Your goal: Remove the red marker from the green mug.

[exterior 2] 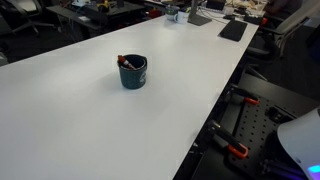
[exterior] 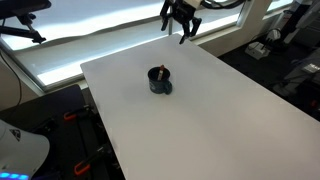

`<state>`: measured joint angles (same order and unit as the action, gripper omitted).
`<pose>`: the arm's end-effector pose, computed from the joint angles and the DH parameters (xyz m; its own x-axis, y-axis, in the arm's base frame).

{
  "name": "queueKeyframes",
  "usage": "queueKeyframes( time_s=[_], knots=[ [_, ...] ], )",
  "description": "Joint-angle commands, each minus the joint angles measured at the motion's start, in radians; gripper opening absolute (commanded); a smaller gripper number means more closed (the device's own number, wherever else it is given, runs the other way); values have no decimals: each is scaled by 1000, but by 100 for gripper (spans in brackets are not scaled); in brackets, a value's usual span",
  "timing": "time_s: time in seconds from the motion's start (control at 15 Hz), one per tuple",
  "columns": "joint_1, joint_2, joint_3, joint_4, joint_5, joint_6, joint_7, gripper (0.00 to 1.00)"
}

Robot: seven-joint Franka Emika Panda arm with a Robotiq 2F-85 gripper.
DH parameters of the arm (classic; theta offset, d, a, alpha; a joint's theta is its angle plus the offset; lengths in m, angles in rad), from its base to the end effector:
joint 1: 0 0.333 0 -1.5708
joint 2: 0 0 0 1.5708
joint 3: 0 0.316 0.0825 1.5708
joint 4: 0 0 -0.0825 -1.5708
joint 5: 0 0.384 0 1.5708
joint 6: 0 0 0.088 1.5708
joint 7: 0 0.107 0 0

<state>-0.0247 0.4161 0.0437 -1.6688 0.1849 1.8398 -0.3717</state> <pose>0.6379 0.0241 0.3482 0.9298 0.3287 -0.1658 0.2815 -0.9250 -0.2551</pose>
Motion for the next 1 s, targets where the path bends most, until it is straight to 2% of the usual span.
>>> queueKeyframes(
  time_s=[0.0, 0.33, 0.53, 0.8, 0.93],
  knots=[
    [-12, 23, 13, 13, -4, -10, 4, 100],
    [-14, 51, 16, 40, -4, -22, 4, 100],
    [8, 77, 9, 97, -66, -42, 26, 100],
    [31, 136, 39, 193, -140, -117, -31, 100],
    [31, 174, 74, 237, -132, -187, -100, 100]
  ],
)
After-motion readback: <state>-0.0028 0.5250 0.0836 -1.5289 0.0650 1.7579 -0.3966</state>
